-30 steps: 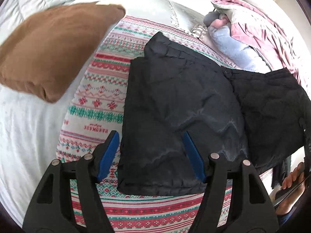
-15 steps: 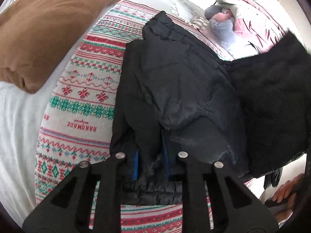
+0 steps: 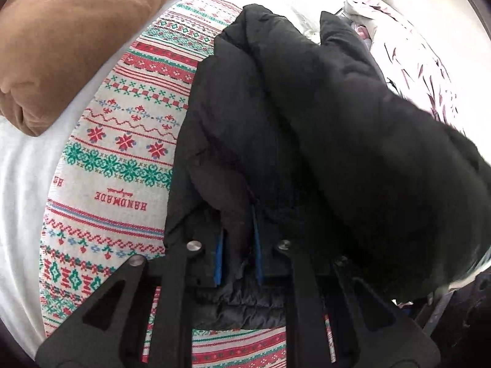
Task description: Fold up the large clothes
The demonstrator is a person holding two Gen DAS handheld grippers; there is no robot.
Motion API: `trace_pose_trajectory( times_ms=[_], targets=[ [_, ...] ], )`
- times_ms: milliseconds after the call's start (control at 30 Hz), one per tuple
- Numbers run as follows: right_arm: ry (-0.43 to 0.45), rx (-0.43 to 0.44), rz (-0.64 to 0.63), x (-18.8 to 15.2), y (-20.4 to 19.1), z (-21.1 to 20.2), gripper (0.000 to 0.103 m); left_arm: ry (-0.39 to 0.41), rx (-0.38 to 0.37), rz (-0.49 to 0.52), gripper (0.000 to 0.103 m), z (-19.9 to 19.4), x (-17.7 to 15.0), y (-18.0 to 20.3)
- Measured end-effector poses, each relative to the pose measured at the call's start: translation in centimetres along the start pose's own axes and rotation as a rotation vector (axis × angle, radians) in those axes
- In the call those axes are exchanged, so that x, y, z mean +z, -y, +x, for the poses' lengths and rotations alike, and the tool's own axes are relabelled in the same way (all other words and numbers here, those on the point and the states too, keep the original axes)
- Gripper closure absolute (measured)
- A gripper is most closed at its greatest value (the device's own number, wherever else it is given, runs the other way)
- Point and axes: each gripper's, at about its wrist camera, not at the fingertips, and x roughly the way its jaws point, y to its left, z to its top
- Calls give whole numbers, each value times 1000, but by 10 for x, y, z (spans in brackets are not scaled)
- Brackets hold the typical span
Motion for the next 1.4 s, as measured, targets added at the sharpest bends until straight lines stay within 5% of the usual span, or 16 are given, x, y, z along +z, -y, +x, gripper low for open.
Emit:
trace_pose_trajectory(
  times_ms=[167,300,467,633,767,833,900,933,967,1233,1400],
  targets=[
    [-41,61,-78,-17,-16,12,54,-16,6,4,86,0,2,2],
    [-55,87,-107,-22,-17,11,50,-27,-23,-51,81,-10,6,-10],
    [-54,269,57,-18,13,8,36,38,-44,-109,65,-36,9,-25],
    [-29,389,124,-10,30,-14,33,87,-66,-118,58,-62,11,-29],
    [-13,379,99,-14,33,-30,33,165,-99,-138,52,-84,14,-28],
    [-37,361,64,-20,25,-23,37,186,-114,-136,50,-86,17,-22],
    [-42,316,29,-33,19,-19,58,181,-111,-117,49,-80,19,-10],
    [-37,285,3,-35,15,-17,80,166,-102,-103,49,-75,20,-6],
    [-24,272,-25,-34,10,-18,85,161,-94,-95,49,-72,20,-4],
    [-38,232,-207,-41,-16,-26,90,240,-94,15,49,-81,22,26],
    [-100,260,-169,-56,-19,-11,90,255,-59,134,48,-71,22,59]
  ],
)
